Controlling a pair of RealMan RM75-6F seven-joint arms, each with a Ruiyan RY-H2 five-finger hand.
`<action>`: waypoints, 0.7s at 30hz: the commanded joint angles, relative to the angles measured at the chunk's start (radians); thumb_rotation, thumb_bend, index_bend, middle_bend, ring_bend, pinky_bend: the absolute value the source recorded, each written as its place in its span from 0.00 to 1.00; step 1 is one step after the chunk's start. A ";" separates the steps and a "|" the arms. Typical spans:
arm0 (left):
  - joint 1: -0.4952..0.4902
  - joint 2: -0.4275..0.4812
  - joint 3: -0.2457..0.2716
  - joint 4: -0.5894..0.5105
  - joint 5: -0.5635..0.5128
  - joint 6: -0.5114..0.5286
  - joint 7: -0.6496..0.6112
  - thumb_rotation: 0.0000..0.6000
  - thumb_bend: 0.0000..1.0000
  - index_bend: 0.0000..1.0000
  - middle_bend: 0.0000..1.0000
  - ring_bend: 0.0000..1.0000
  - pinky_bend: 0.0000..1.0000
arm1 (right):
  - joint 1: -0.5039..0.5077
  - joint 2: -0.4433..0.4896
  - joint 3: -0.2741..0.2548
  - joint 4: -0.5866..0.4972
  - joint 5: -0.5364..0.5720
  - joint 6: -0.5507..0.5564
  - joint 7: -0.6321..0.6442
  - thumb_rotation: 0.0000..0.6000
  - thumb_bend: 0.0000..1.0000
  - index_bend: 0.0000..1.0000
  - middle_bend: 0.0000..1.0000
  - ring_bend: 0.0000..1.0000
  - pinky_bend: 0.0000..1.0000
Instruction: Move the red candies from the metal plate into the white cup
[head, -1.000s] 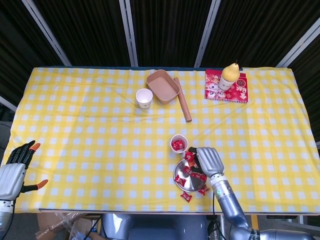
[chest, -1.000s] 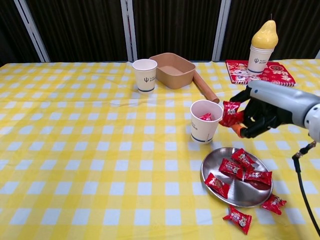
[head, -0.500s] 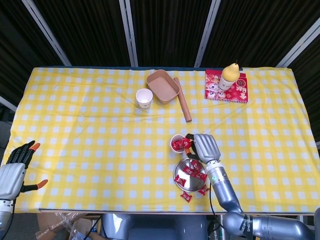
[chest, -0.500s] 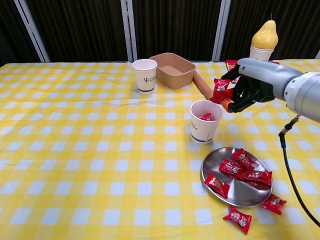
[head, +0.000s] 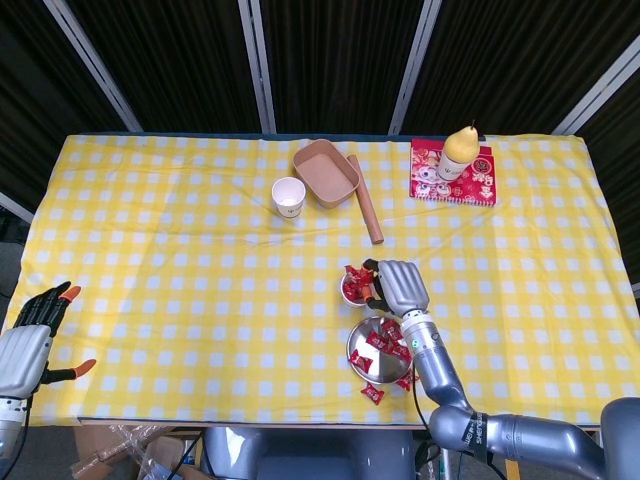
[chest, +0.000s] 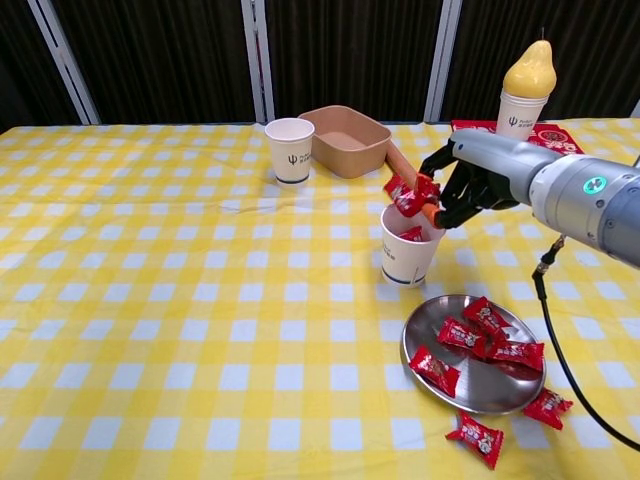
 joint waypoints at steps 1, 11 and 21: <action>-0.001 0.001 0.000 -0.001 0.000 -0.002 0.000 1.00 0.00 0.00 0.00 0.00 0.00 | 0.000 0.002 -0.004 0.001 -0.004 0.000 0.006 1.00 0.57 0.47 0.89 1.00 0.98; 0.000 0.002 0.002 -0.005 0.001 0.000 0.003 1.00 0.00 0.00 0.00 0.00 0.00 | -0.009 0.017 -0.028 -0.033 -0.035 0.015 0.023 1.00 0.57 0.45 0.89 1.00 0.98; 0.002 0.000 0.003 -0.002 0.009 0.009 0.003 1.00 0.00 0.00 0.00 0.00 0.00 | -0.016 0.024 -0.058 -0.086 -0.052 0.040 0.010 1.00 0.58 0.35 0.89 0.99 0.98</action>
